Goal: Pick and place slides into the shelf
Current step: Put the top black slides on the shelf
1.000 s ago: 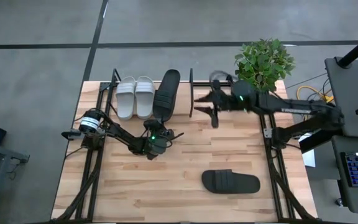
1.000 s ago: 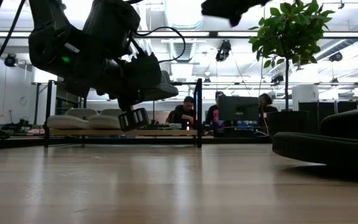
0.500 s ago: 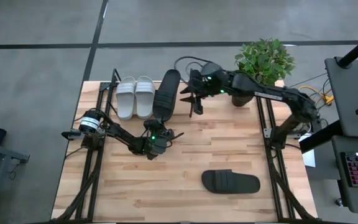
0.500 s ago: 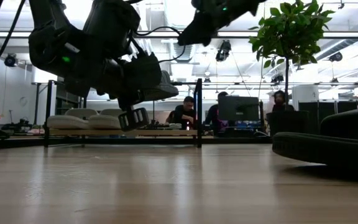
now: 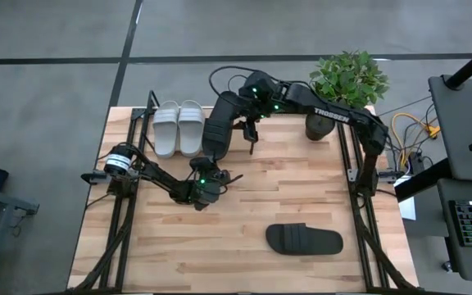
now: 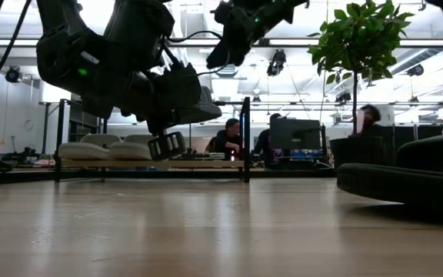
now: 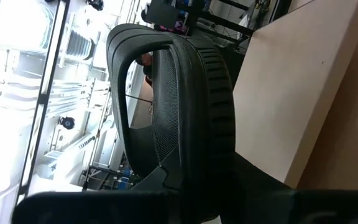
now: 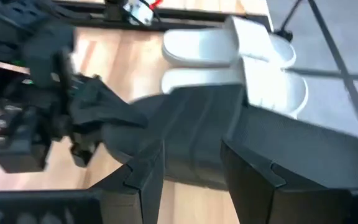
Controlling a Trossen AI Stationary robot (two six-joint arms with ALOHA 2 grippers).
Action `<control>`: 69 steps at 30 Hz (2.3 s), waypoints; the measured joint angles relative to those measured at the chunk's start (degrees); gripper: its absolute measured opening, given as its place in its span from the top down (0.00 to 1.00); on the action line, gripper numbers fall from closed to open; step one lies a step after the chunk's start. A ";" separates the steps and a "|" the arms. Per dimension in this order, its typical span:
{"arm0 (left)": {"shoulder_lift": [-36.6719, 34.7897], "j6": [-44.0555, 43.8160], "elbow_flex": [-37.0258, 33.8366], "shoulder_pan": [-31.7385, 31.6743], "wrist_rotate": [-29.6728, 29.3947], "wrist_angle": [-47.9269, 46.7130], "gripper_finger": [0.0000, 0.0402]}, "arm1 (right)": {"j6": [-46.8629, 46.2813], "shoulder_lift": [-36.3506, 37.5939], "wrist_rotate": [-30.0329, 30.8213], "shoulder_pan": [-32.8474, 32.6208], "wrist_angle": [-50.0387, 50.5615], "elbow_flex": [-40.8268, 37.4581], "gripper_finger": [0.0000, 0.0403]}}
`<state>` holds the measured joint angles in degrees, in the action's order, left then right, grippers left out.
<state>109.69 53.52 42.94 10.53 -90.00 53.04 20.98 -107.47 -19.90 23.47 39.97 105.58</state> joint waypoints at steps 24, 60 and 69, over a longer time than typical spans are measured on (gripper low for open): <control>-0.02 0.38 0.22 0.06 0.30 0.02 0.94 | 3.66 -13.54 -12.45 4.06 14.80 15.17 0.68; -0.64 -0.59 0.60 -0.22 -0.40 0.65 0.59 | 1.73 -13.36 -11.54 4.63 14.12 13.09 0.98; -2.28 -0.67 0.18 -0.35 0.11 0.50 0.60 | 1.96 -13.36 -10.82 5.59 12.92 13.09 0.98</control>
<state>107.40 52.85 43.12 10.17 -89.89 53.53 22.94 -120.84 -30.72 29.05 52.89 118.67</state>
